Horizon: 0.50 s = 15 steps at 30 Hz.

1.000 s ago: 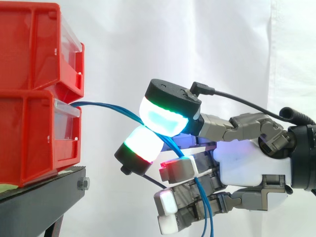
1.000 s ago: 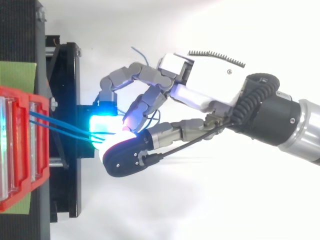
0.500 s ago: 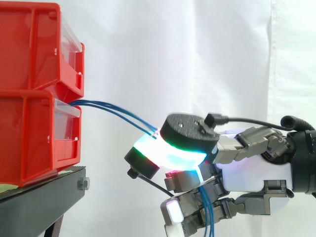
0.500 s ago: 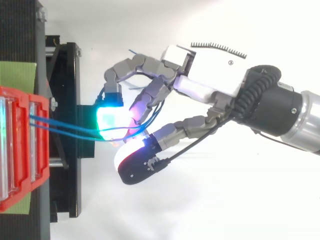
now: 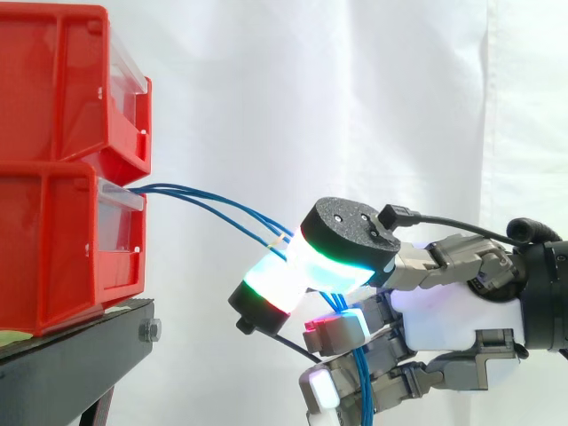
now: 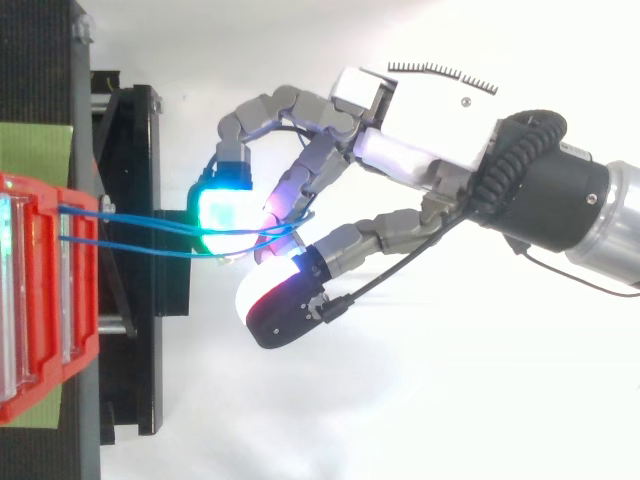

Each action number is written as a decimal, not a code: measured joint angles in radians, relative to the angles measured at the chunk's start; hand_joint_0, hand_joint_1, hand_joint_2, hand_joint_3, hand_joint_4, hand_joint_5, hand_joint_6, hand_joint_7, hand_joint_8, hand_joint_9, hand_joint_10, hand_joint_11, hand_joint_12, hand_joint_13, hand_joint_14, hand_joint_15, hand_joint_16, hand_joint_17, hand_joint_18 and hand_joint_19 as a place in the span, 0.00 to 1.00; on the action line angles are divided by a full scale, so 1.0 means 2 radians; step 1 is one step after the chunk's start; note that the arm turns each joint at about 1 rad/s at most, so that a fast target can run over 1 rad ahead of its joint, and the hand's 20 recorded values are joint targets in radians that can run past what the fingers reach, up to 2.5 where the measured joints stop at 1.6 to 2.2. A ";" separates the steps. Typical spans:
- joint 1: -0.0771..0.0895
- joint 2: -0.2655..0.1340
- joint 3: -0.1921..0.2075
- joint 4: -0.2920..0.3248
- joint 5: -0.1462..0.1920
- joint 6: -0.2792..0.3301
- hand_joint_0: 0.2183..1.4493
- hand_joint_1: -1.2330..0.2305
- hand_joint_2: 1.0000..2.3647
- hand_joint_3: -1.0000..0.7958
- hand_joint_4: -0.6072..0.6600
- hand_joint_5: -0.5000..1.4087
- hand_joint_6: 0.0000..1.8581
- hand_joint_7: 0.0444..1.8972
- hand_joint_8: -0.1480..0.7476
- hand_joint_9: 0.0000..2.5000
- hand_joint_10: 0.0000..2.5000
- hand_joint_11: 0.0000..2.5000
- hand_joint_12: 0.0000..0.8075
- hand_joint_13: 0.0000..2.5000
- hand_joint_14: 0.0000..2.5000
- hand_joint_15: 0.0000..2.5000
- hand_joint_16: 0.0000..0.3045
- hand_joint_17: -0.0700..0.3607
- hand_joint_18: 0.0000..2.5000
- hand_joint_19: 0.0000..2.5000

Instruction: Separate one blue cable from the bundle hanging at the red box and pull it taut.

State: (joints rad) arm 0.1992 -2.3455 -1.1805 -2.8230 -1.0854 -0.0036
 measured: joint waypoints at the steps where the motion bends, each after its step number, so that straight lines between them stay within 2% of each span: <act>1: 0.000 0.000 0.000 -0.001 -0.001 0.001 0.15 0.18 0.00 0.28 0.47 0.16 0.50 0.52 0.43 0.51 0.01 0.52 0.44 0.46 0.01 0.29 0.18 0.45 0.33 0.24; 7: -0.001 0.000 0.000 -0.003 -0.005 0.005 0.11 0.21 0.00 0.28 0.49 0.16 0.50 0.49 0.46 0.51 0.01 0.50 0.47 0.47 0.01 0.29 0.20 0.48 0.35 0.24; 15: -0.002 0.003 0.000 -0.013 -0.006 0.006 0.13 0.31 0.00 0.28 0.49 0.16 0.49 0.47 0.45 0.52 0.01 0.50 0.47 0.47 0.01 0.29 0.20 0.48 0.35 0.24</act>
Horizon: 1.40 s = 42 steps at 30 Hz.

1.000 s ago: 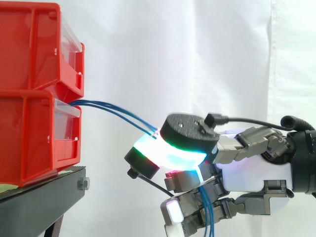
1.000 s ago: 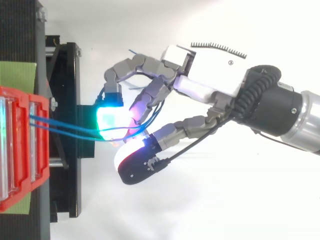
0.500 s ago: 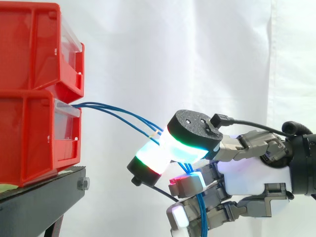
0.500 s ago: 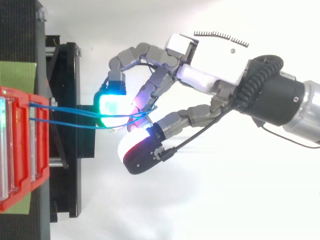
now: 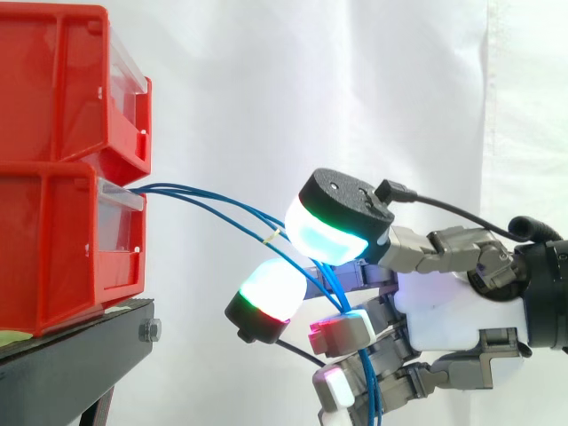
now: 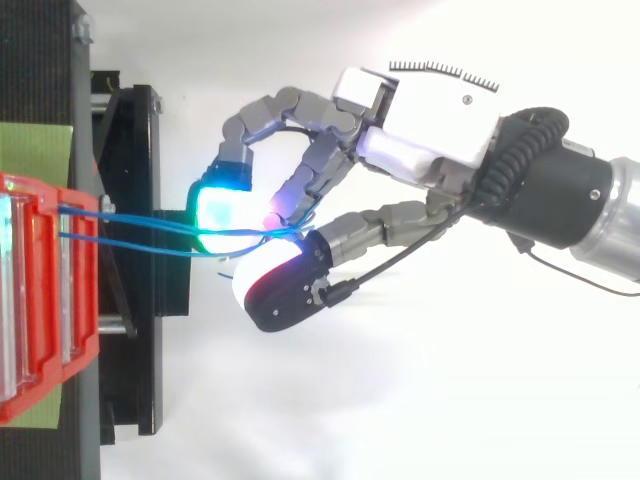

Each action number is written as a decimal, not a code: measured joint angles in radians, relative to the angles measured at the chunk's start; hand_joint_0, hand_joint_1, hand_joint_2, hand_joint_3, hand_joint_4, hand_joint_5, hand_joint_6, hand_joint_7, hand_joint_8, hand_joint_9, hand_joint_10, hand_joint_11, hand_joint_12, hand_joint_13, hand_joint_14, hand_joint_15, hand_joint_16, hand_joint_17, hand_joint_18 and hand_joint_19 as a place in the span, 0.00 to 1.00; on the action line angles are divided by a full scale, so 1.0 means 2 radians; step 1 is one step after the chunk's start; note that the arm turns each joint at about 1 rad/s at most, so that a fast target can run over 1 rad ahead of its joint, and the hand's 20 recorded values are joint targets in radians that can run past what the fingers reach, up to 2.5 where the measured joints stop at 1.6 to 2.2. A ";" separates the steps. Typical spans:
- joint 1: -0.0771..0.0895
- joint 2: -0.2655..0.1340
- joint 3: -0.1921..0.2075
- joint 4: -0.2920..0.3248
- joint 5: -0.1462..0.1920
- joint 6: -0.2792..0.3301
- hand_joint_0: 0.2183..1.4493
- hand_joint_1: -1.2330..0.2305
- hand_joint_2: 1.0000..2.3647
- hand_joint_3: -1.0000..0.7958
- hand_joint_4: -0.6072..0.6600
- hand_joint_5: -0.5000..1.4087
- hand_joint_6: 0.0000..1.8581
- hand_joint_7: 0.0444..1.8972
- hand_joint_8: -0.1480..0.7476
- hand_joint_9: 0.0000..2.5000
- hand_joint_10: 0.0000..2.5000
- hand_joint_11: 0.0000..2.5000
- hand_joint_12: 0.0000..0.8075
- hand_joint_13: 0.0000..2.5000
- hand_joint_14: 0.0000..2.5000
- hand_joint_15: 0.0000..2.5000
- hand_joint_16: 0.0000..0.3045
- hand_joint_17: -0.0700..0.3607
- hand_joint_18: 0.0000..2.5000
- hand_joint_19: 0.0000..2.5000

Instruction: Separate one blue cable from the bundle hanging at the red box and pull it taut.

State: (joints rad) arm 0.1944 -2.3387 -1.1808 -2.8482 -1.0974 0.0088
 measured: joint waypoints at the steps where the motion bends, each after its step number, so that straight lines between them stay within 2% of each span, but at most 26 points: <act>1: 0.000 0.001 0.000 -0.002 0.000 0.000 0.13 0.31 0.00 0.28 0.48 0.16 0.49 0.48 0.45 0.52 0.01 0.50 0.47 0.47 0.01 0.29 0.20 0.48 0.35 0.24; 7: -0.002 0.010 0.000 -0.020 0.000 -0.002 0.16 0.35 0.00 0.28 0.47 0.16 0.49 0.48 0.44 0.52 0.01 0.51 0.46 0.47 0.01 0.29 0.19 0.46 0.34 0.24; 12: -0.003 0.023 0.000 -0.038 0.000 -0.006 0.26 0.40 0.00 0.28 0.43 0.16 0.48 0.53 0.38 0.51 0.01 0.52 0.40 0.46 0.01 0.30 0.16 0.41 0.31 0.26; 19: -0.004 0.041 0.000 -0.066 0.002 -0.013 0.32 0.38 0.00 0.28 0.41 0.16 0.48 0.56 0.37 0.50 0.01 0.52 0.39 0.45 0.01 0.31 0.15 0.40 0.30 0.26; 30: -0.001 0.045 0.001 -0.070 0.006 -0.020 0.35 0.33 0.02 0.42 0.39 0.16 0.50 0.58 0.40 0.50 0.01 0.52 0.39 0.46 0.01 0.31 0.15 0.40 0.30 0.26; 34: 0.001 0.045 0.001 -0.067 0.014 -0.027 0.39 0.29 0.01 0.36 0.41 0.15 0.50 0.54 0.39 0.49 0.01 0.52 0.39 0.45 0.01 0.30 0.15 0.39 0.30 0.25; 36: 0.002 0.045 0.001 -0.065 0.018 -0.029 0.42 0.26 0.00 0.29 0.41 0.15 0.50 0.53 0.39 0.48 0.01 0.51 0.38 0.45 0.01 0.31 0.14 0.39 0.30 0.24; 42: 0.004 0.045 0.000 -0.058 0.021 -0.035 0.45 0.24 0.00 0.28 0.39 0.15 0.50 0.53 0.38 0.49 0.01 0.52 0.37 0.45 0.01 0.30 0.14 0.38 0.30 0.23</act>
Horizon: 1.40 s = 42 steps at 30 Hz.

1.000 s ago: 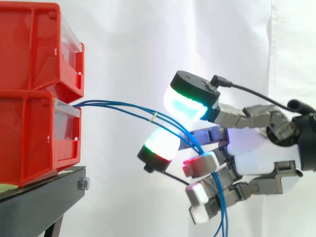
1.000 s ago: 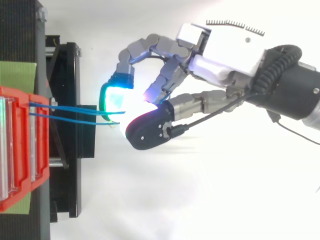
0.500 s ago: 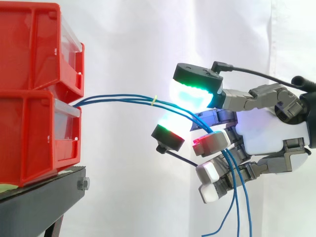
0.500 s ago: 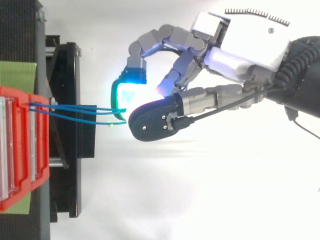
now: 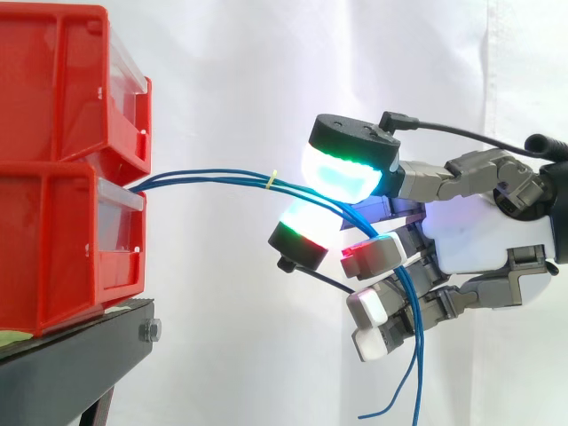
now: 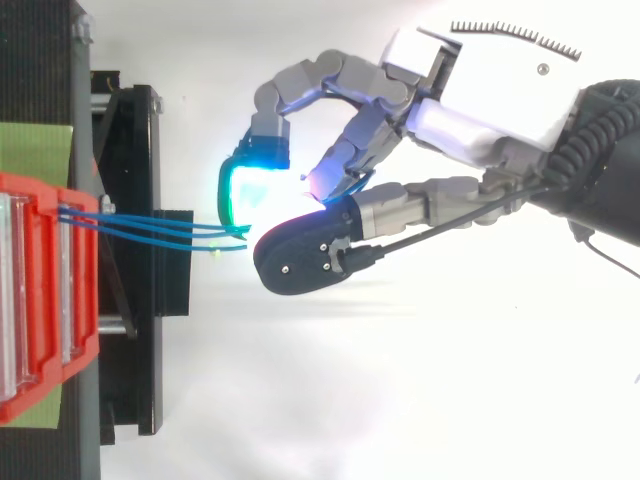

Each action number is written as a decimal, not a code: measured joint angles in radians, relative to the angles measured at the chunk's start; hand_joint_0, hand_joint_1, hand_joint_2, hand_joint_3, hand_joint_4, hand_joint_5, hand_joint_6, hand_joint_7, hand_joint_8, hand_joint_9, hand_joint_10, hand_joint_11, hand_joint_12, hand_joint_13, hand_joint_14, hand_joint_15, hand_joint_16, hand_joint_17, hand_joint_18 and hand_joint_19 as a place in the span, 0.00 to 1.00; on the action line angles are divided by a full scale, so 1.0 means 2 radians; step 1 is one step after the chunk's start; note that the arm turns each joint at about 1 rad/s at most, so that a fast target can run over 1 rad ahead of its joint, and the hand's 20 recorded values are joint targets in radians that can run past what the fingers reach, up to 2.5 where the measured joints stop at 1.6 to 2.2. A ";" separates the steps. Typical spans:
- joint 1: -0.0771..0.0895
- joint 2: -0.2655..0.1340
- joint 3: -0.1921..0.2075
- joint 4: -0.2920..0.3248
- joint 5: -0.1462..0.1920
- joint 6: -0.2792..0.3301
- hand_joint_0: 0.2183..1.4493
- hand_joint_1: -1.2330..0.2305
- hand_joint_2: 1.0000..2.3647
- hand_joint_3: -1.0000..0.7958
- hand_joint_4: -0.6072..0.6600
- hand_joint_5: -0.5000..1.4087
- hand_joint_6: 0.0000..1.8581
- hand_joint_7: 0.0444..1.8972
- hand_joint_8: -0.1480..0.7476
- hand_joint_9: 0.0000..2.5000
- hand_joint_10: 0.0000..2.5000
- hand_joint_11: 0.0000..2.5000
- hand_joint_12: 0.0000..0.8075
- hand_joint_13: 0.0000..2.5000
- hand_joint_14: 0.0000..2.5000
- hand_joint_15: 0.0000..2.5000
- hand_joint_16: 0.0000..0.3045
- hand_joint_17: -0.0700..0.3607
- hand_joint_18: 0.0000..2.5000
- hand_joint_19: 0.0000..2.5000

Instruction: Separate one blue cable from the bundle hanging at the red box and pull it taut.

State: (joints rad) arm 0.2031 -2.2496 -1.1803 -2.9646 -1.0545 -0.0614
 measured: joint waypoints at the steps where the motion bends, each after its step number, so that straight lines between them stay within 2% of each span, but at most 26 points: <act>1: 0.000 0.000 0.000 0.001 0.000 -0.001 0.45 0.24 0.00 0.28 0.39 0.15 0.50 0.54 0.38 0.49 0.01 0.52 0.37 0.45 0.01 0.31 0.14 0.38 0.30 0.23; 7: 0.000 0.000 0.000 0.004 0.000 -0.002 0.45 0.22 0.00 0.28 0.38 0.16 0.50 0.54 0.38 0.49 0.01 0.52 0.36 0.45 0.01 0.30 0.13 0.38 0.30 0.23; 17: 0.000 0.000 0.000 0.004 0.000 -0.002 0.38 0.20 0.00 0.28 0.39 0.17 0.50 0.55 0.38 0.50 0.01 0.52 0.36 0.45 0.01 0.31 0.13 0.37 0.29 0.23; 23: 0.001 -0.001 0.000 0.006 0.000 -0.002 0.43 0.19 0.00 0.28 0.35 0.17 0.50 0.61 0.38 0.51 0.01 0.52 0.36 0.45 0.01 0.30 0.13 0.37 0.29 0.22; 28: 0.001 0.000 0.000 0.006 -0.001 -0.002 0.45 0.19 0.00 0.28 0.36 0.16 0.50 0.57 0.37 0.48 0.01 0.51 0.36 0.43 0.01 0.30 0.13 0.37 0.28 0.22; 32: 0.001 -0.001 0.000 0.007 -0.001 -0.002 0.43 0.18 0.00 0.28 0.37 0.16 0.50 0.54 0.36 0.47 0.01 0.50 0.36 0.41 0.01 0.29 0.13 0.38 0.27 0.21; 42: 0.000 -0.001 0.000 0.007 -0.001 -0.002 0.35 0.13 0.00 0.28 0.40 0.15 0.50 0.54 0.34 0.40 0.01 0.48 0.38 0.31 0.01 0.24 0.14 0.39 0.24 0.19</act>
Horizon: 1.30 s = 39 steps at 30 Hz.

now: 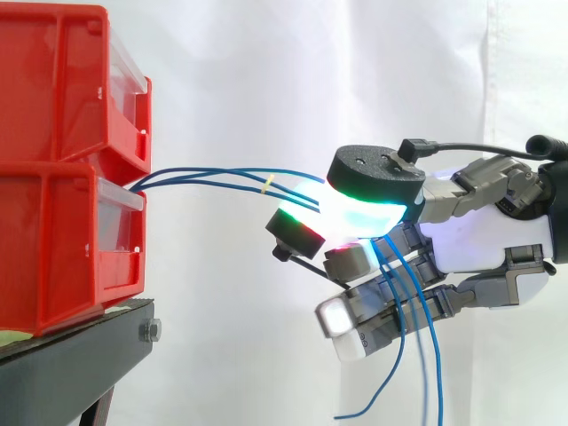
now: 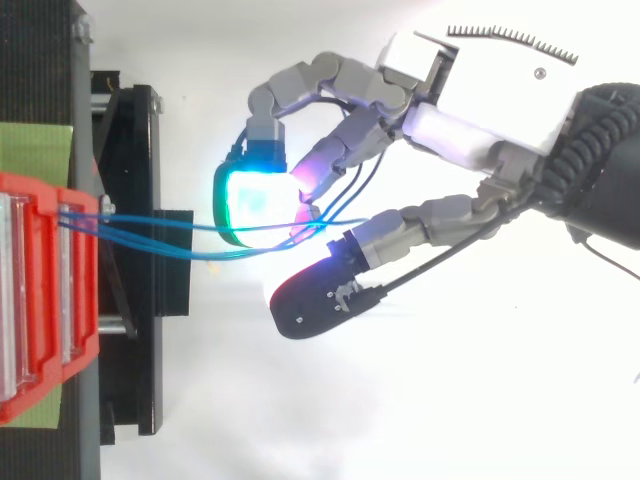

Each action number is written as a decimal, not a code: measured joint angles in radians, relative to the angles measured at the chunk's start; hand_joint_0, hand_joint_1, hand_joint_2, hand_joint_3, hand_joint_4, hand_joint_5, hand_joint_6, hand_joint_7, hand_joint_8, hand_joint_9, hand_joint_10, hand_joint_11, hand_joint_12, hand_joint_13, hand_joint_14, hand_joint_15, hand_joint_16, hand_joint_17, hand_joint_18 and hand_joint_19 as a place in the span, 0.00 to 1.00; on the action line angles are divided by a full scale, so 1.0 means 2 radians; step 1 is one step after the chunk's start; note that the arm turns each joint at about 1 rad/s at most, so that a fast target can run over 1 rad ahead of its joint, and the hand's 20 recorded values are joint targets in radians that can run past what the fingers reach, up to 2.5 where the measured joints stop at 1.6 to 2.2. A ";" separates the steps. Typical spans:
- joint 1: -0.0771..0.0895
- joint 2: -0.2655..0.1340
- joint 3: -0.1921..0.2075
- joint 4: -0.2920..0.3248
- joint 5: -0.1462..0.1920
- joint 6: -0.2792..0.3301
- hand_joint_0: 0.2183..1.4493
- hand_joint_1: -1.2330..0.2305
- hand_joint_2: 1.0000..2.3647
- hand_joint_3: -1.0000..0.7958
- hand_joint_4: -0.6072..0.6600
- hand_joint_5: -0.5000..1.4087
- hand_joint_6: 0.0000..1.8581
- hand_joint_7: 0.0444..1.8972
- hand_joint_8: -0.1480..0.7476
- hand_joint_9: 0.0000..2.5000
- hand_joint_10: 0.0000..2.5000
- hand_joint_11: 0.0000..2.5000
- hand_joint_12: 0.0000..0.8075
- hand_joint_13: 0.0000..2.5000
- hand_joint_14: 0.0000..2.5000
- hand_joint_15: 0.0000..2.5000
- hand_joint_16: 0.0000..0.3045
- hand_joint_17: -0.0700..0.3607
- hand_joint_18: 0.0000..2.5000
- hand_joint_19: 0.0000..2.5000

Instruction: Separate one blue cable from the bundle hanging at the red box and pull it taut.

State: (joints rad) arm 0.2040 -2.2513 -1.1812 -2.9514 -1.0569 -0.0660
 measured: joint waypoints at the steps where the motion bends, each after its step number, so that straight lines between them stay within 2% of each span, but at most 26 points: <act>1: 0.000 0.000 0.000 0.000 0.000 0.000 0.35 0.13 0.00 0.28 0.40 0.15 0.50 0.53 0.33 0.40 0.01 0.47 0.38 0.31 0.01 0.24 0.14 0.39 0.24 0.19; 4: 0.000 0.000 0.000 0.000 0.000 0.000 0.33 0.13 0.00 0.28 0.42 0.15 0.50 0.53 0.33 0.40 0.01 0.47 0.39 0.30 0.01 0.23 0.14 0.39 0.24 0.20; 5: 0.000 0.000 0.000 0.000 0.000 0.000 0.30 0.14 0.00 0.28 0.42 0.15 0.50 0.53 0.34 0.40 0.01 0.47 0.39 0.29 0.01 0.23 0.15 0.40 0.24 0.20; 9: 0.000 0.000 0.000 0.000 0.001 0.000 0.22 0.22 0.00 0.28 0.46 0.15 0.49 0.49 0.39 0.42 0.01 0.47 0.42 0.31 0.01 0.24 0.16 0.42 0.24 0.21; 13: 0.000 0.000 0.000 0.000 0.001 0.001 0.19 0.27 0.00 0.28 0.47 0.15 0.49 0.47 0.40 0.43 0.01 0.47 0.43 0.32 0.01 0.24 0.17 0.43 0.25 0.22; 15: 0.000 0.000 0.000 0.000 0.001 0.001 0.20 0.34 0.00 0.28 0.48 0.15 0.48 0.46 0.40 0.43 0.01 0.46 0.44 0.33 0.01 0.24 0.17 0.43 0.25 0.22; 18: 0.000 0.000 0.000 0.000 0.001 0.001 0.21 0.38 0.00 0.28 0.49 0.15 0.47 0.47 0.40 0.43 0.01 0.47 0.43 0.33 0.01 0.24 0.17 0.43 0.25 0.23; 26: 0.000 0.000 0.000 0.000 0.001 0.001 0.28 0.39 0.00 0.28 0.47 0.15 0.47 0.50 0.39 0.43 0.01 0.47 0.41 0.33 0.01 0.24 0.15 0.41 0.24 0.23; 35: 0.000 0.000 0.000 0.000 0.002 0.002 0.35 0.34 0.00 0.31 0.46 0.15 0.47 0.53 0.40 0.42 0.01 0.47 0.40 0.33 0.01 0.25 0.15 0.40 0.24 0.23; 39: 0.000 0.000 0.000 0.000 0.002 0.002 0.38 0.31 0.01 0.32 0.46 0.15 0.49 0.50 0.41 0.41 0.01 0.46 0.40 0.33 0.01 0.24 0.15 0.40 0.24 0.22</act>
State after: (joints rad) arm 0.2042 -2.2505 -1.1812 -2.9512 -1.0539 -0.0624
